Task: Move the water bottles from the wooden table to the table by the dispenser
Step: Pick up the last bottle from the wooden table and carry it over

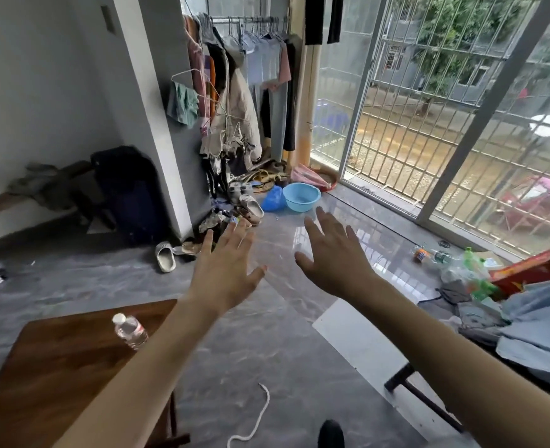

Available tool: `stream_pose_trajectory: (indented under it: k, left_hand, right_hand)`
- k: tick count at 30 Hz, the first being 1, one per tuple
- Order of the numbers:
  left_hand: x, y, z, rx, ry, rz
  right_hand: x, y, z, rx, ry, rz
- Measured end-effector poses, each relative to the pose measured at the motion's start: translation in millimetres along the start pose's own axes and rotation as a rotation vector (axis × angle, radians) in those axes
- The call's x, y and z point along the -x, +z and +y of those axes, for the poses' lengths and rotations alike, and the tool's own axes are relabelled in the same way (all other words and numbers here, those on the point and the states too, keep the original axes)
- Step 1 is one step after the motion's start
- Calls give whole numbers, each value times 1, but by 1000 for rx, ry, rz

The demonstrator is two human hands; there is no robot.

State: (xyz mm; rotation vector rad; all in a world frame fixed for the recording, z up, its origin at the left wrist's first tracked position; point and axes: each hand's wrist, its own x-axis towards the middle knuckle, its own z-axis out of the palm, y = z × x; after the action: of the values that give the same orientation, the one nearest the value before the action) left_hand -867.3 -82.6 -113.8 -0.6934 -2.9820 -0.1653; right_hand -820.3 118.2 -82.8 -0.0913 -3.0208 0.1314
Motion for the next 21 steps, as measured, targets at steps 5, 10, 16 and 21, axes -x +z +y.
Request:
stream_pose_trajectory:
  k: [5,10,16,21]
  left_hand:
    - [-61,16,18,-34,-47,81]
    - [-119,30,42,-57,-133,92]
    - [-143,41,30,-29,-319,-3]
    - [-131,48,-7,-61,-487,-48]
  right_hand:
    - [-68,2,33,-8,-83,27]
    - [-133,7,70,-34,-166,-8]
    - [-194,33,81,-82,-305,-104]
    - [-227,64,42,-124,-457,-192]
